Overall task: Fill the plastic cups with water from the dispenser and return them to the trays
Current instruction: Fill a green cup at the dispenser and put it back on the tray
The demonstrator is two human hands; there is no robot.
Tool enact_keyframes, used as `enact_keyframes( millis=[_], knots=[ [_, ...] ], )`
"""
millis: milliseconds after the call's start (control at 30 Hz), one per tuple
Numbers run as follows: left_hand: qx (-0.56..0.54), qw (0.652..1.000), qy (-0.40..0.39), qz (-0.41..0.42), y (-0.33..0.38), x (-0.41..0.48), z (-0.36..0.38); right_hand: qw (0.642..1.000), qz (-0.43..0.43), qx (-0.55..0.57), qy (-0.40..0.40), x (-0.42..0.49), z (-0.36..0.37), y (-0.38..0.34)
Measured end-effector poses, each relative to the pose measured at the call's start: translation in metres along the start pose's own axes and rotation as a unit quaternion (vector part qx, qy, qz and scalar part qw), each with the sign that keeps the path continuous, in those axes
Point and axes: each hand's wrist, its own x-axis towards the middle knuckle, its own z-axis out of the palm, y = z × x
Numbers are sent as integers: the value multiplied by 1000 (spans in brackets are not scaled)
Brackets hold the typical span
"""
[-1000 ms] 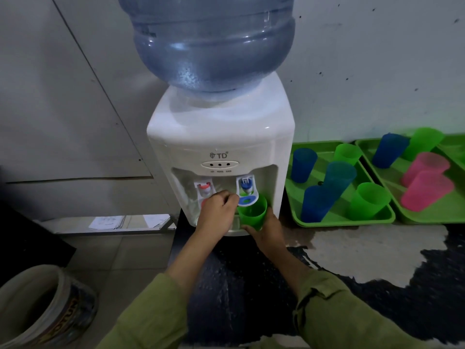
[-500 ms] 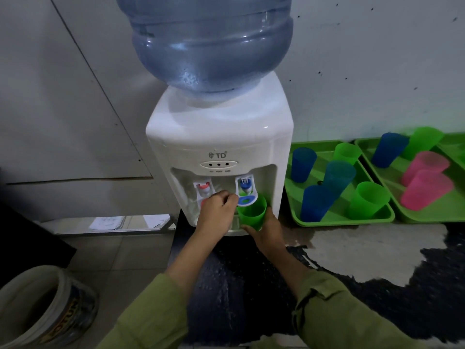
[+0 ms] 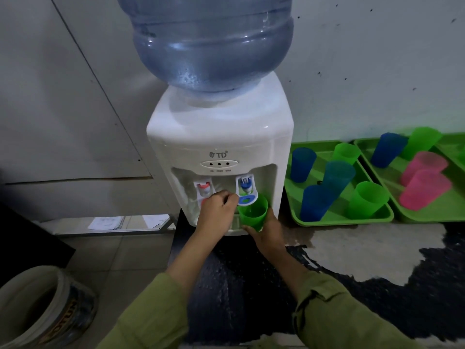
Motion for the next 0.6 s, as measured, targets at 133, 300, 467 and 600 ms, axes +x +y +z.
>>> enact_keyframes(
  millis=[133,300,467,600],
  knots=[
    [-3,1000,-1,-2,0,0,-1,1000,-1,2,-3,0,1,0],
    [5,1000,3,-3,0,0,-2,1000,-3,7,-1,1,0,-1],
    [6,1000,2,-7,1,-1,-2,1000,-7,13,-2,0,0,-2],
    [1,1000,3,-4,1,-2,-2,1000,-2,11,-5,1,0,-2]
  ],
)
